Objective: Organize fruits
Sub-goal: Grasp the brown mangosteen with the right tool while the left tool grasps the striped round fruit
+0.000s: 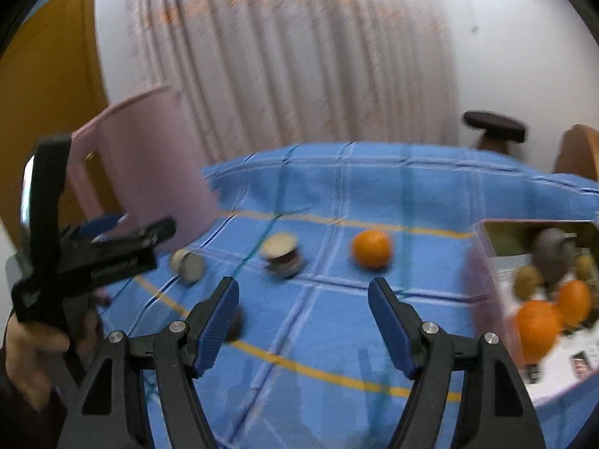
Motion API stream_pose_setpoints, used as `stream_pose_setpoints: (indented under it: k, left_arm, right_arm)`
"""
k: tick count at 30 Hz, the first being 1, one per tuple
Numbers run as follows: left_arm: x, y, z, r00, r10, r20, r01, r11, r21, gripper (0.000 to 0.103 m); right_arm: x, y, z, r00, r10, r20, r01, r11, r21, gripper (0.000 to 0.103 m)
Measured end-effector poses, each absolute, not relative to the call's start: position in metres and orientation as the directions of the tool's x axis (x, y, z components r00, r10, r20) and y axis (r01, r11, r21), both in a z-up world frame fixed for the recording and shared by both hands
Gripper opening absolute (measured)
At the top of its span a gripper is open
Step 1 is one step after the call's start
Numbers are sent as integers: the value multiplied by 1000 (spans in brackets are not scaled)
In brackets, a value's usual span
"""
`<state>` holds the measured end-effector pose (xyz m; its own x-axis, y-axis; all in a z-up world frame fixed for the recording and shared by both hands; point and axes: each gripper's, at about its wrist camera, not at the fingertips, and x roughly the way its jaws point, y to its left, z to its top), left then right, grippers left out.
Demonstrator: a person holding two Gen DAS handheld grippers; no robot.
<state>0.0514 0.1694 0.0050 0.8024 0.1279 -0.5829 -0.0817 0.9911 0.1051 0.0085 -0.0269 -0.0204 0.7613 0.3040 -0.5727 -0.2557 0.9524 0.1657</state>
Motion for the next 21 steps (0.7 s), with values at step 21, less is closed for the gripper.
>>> stream_pose_setpoints:
  k: [21]
  left_arm:
    - [65, 161, -15, 724, -3, -690, 79, 994, 78, 103]
  right_arm:
    - [36, 27, -49, 603, 328, -727, -326, 933, 150, 43]
